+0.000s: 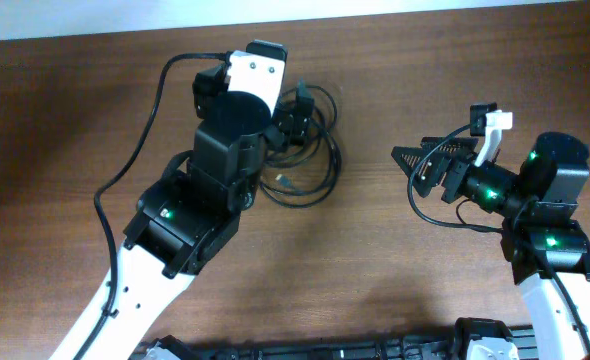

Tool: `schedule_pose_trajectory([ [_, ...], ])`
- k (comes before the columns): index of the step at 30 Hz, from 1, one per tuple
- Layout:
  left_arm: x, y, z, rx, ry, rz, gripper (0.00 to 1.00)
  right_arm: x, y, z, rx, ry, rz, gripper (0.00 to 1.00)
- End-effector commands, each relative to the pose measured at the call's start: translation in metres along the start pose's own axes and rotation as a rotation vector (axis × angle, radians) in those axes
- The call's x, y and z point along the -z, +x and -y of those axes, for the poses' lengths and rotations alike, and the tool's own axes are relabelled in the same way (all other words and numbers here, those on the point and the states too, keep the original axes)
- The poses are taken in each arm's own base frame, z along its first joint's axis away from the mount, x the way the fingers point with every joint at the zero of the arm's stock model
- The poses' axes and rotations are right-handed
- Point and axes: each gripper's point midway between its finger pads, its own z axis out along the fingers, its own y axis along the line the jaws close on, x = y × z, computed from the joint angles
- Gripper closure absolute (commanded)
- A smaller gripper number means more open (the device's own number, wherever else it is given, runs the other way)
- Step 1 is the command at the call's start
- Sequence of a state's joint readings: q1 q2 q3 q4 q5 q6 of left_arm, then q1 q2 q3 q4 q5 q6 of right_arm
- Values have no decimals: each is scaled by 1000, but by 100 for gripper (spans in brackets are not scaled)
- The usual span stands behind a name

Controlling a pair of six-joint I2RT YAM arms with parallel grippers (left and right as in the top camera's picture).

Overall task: Untangle cables
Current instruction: 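Lower the left gripper and release the black cable bundle onto the table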

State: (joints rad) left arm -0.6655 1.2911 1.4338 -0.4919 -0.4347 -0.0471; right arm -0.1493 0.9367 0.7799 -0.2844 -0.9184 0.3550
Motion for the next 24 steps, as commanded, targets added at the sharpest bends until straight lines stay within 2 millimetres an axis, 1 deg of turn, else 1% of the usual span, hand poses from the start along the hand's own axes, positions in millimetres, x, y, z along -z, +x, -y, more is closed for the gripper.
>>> schedule_pose_trajectory([
  [1, -1, 8, -7, 56, -18, -35, 1, 3, -4, -7, 30, -17, 8, 1],
  [3, -1, 13, -10, 93, -28, -56, 1, 3, -4, -7, 30, -18, 8, 1],
  [6, 3, 21, -24, 139, -58, -90, 1, 3, -3, -7, 30, -17, 8, 1],
  [7, 8, 24, -31, 138, -72, -103, 1, 3, -4, -7, 31, -17, 8, 1],
  [12, 25, 32, -55, 141, -118, -136, 1, 2, -4, -7, 31, -18, 7, 1],
  [14, 37, 38, -69, 148, -147, -159, 1, 2, -4, -6, 30, -18, 7, 1],
  [17, 51, 43, -87, 205, -185, -174, 1, 2, -4, -6, 22, -15, 9, 1],
  [21, 63, 47, -93, 230, -156, -189, 1, 2, -5, -7, 21, -19, 12, 1],
  [24, 63, 55, -96, 221, -173, -222, 1, 2, -4, -7, -5, -19, 9, 1],
])
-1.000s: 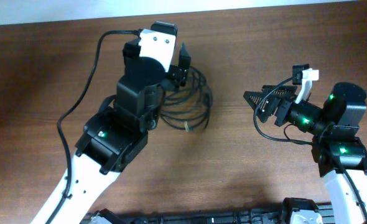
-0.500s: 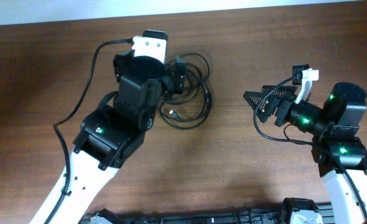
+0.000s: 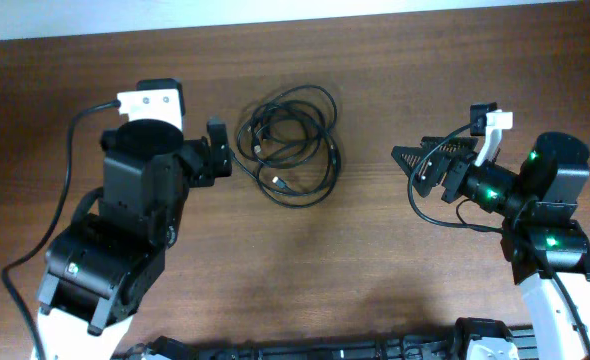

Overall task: Untangle cables
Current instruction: 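Lower the left gripper and release the black cable bundle onto the table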

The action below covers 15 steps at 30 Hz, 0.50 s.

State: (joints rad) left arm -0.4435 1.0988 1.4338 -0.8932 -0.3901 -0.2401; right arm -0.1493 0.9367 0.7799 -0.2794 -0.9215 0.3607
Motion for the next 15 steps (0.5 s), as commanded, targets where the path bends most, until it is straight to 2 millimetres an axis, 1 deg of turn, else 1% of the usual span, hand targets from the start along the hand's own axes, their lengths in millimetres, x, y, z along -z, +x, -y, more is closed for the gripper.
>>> schedule_pose_trajectory([
  [1, 0, 5, 0, 17, 12, -28, 1, 2, -4, -6, -2, -16, 7, 2],
  [4, -1, 12, -1, 6, 5, -55, 1, 2, -4, -6, -3, -12, 8, 1],
  [10, -1, 12, -1, 6, 5, -57, 1, 2, 3, 2, -42, 24, -11, 1],
  [15, -1, 12, -1, 6, 5, -57, 1, 6, -1, -4, -29, 31, -26, 1],
])
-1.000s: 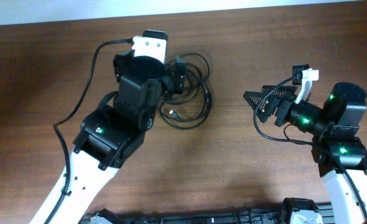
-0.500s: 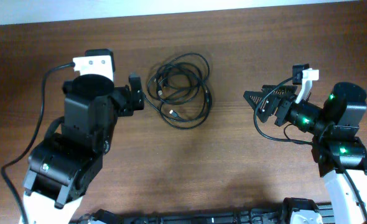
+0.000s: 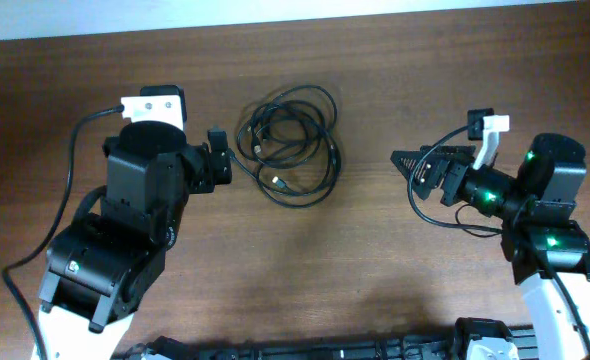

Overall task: Untangle cables
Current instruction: 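Lower the left gripper and release the black cable bundle onto the table, then reach the right gripper into the cable pile and grasp a strand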

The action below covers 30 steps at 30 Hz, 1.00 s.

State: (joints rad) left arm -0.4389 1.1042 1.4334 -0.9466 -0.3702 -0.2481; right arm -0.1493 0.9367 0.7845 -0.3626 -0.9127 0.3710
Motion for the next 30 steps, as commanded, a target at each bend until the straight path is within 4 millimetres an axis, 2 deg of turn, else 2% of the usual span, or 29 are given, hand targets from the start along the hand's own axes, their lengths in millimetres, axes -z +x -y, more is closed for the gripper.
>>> schedule_pose_trajectory([
  [1, 1, -1, 0, 17, 4, 0, 1, 6, -10, -6, 35, 54, -3, 1],
  [3, 0, -1, 0, 16, 3, -2, 1, 6, -8, 0, 35, 149, -37, 1],
  [7, 0, 3, -1, 10, -1, -18, 1, 0, -12, -8, 80, 217, -95, 1],
  [13, 0, 3, -1, 10, -1, -18, 1, -29, -18, -23, 163, 246, -190, 1],
  [16, 0, 3, -1, 10, -1, -18, 1, -55, -19, -29, 222, 226, -253, 1],
  [20, 0, 3, -1, 9, -1, -18, 1, -89, -21, -23, 323, 272, -319, 1],
  [24, 0, 3, -1, 10, -1, -18, 1, -127, -21, -12, 442, 307, -339, 1],
  [30, 0, 3, -1, 10, -1, -18, 1, -181, -4, 8, 576, 262, -382, 1],
])
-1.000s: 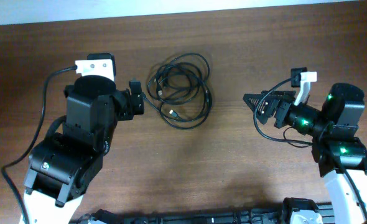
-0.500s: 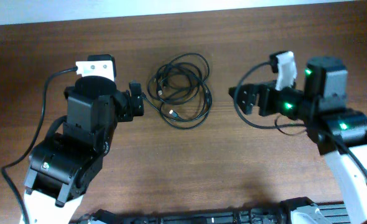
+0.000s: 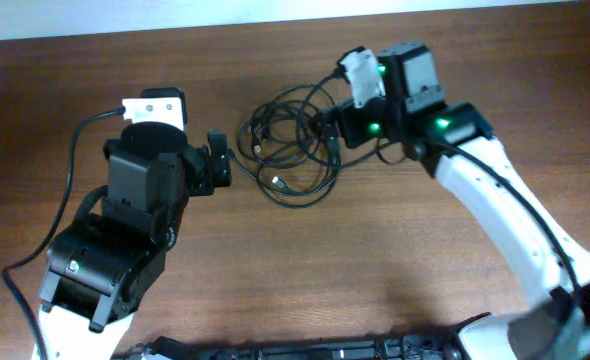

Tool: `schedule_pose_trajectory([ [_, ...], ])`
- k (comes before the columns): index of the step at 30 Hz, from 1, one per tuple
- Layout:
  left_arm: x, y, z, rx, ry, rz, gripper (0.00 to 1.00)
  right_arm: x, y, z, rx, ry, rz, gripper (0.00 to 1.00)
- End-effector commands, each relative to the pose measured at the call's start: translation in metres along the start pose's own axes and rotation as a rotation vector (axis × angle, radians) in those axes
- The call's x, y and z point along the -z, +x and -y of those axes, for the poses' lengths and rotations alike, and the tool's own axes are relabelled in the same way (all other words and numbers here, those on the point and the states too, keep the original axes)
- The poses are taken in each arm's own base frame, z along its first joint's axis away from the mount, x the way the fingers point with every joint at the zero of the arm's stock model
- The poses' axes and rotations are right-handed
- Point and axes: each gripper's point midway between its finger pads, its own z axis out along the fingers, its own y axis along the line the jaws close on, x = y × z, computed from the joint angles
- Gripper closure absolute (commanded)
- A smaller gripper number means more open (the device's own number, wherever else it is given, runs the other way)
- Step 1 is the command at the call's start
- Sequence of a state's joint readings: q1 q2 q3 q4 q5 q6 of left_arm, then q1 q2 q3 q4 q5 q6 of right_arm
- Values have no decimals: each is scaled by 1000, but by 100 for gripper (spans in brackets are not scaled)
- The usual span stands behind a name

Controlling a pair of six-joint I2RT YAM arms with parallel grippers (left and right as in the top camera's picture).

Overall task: Untangle cables
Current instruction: 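Reach the right gripper into the cable pile and grasp a strand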

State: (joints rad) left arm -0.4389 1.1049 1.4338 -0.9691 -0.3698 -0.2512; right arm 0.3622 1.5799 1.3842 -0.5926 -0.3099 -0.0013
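A tangle of thin black cables (image 3: 293,150) lies in loose loops on the brown table, with small connector ends (image 3: 279,183) showing inside. My left gripper (image 3: 218,158) stands just left of the coil, its fingers apart and holding nothing. My right gripper (image 3: 331,133) reaches in from the right and sits at the coil's right edge. Its fingertips are hidden under the wrist and its camera, so whether it grips a strand cannot be seen.
The table's far edge (image 3: 275,25) runs close behind the coil. Each arm trails its own black lead, the left one (image 3: 75,170) looping out to the left. Dark equipment lines the near edge (image 3: 305,350).
My right arm has moved from the right side of the table to the right edge of the cable coil. The left gripper and the coil have stayed put.
At first my left gripper was over the coil's left part while the right arm waited far right. Then the left gripper stood left of the coil, which lay spread out more roundly. It stayed there, and now the right gripper has come to the coil.
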Motion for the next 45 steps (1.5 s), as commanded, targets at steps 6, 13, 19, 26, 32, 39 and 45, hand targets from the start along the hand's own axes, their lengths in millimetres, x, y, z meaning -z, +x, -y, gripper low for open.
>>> schedule_pose_trajectory([
  [6, 0, -2, 0, 15, 4, 3, 1, -83, 20, 20, 123, 13, -75, 0],
  [13, 0, -2, 0, 15, 4, 3, 1, -140, 40, 37, 298, 4, -90, 9],
  [19, 0, -2, 0, 15, 4, 2, 1, -163, 56, 44, 404, -6, -114, 5],
  [26, 0, -2, 0, 15, 4, 2, 1, -180, 58, 49, 415, -5, -87, 12],
  [32, 0, -1, 0, 14, 3, 1, 1, -181, 56, 49, 434, -7, -74, 16],
  [39, 0, -1, 0, 13, 3, -2, 1, -195, 73, 53, 445, -16, -113, 24],
  [45, 0, 0, -1, 12, 2, -4, 1, -196, 74, 55, 467, -9, -112, 56],
])
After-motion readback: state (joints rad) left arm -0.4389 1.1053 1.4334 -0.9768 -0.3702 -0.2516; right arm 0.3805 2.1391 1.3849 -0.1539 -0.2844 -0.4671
